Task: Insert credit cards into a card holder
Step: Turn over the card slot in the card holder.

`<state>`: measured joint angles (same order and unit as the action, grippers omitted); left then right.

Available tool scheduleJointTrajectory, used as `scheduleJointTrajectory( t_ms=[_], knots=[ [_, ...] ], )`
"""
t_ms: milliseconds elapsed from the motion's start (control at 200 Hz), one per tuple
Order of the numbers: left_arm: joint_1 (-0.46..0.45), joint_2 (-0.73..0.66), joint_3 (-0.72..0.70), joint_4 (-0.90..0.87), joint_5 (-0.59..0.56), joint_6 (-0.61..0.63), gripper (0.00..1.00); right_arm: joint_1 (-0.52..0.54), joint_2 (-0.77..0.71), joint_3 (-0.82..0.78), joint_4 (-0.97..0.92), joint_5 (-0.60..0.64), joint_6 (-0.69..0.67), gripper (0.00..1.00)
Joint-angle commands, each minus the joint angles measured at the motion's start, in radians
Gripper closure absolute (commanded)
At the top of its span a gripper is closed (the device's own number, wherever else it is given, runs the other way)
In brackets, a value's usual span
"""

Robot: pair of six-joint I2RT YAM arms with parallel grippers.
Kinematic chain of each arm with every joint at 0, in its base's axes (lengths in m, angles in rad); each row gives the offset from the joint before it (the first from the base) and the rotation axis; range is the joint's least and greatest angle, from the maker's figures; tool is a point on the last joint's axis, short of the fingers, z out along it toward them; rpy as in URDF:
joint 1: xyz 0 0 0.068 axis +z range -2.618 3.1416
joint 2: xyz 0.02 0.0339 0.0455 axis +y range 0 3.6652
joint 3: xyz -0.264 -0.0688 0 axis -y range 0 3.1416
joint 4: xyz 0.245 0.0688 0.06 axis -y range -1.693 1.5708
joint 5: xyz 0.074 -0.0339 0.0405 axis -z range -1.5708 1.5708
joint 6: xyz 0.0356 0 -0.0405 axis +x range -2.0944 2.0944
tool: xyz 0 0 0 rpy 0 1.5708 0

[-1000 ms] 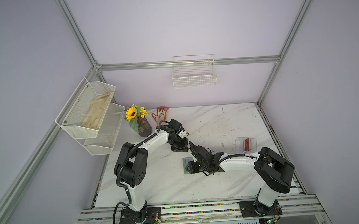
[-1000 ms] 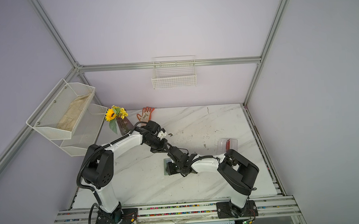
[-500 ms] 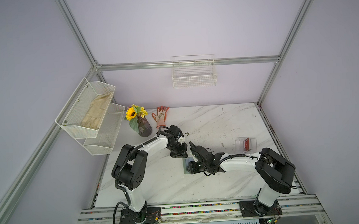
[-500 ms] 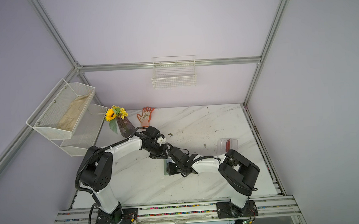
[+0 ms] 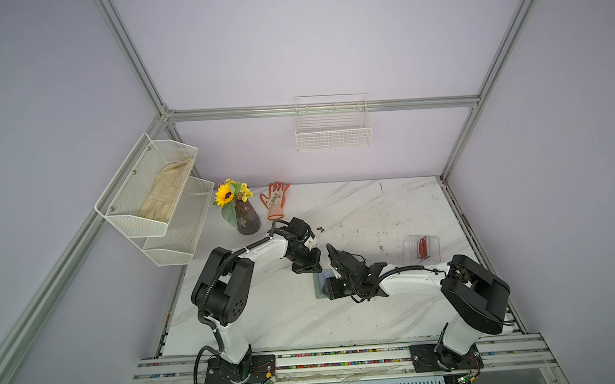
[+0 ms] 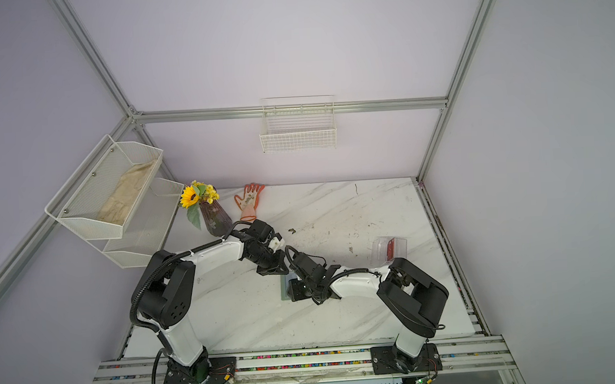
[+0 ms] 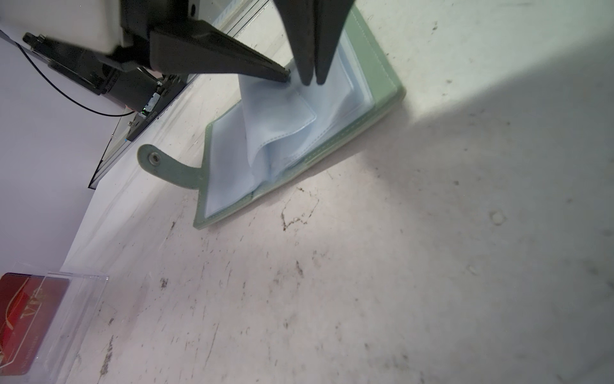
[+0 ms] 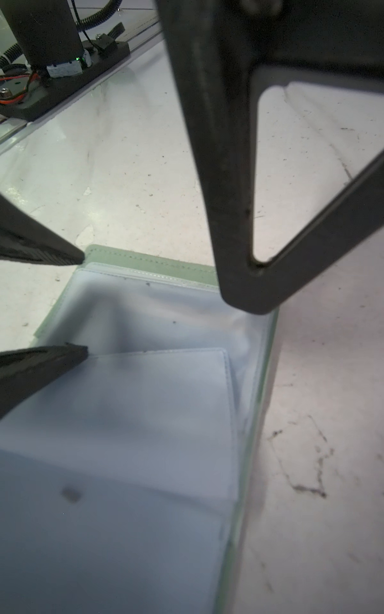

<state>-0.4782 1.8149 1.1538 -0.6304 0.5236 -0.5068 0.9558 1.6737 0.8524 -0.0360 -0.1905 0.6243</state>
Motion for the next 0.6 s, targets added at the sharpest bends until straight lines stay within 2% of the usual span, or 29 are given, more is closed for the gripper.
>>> scheduleJointTrajectory(
  t_ms=[0,595],
  knots=[
    [-0.002,0.012,-0.046,0.03,0.026,-0.016,1.0,0.003,-0.015,-0.024,-0.043,0.022,0.018,0.56],
    [-0.003,0.051,-0.093,0.072,0.016,-0.025,1.0,0.0,-0.032,-0.024,-0.048,0.038,0.033,0.56]
  ],
)
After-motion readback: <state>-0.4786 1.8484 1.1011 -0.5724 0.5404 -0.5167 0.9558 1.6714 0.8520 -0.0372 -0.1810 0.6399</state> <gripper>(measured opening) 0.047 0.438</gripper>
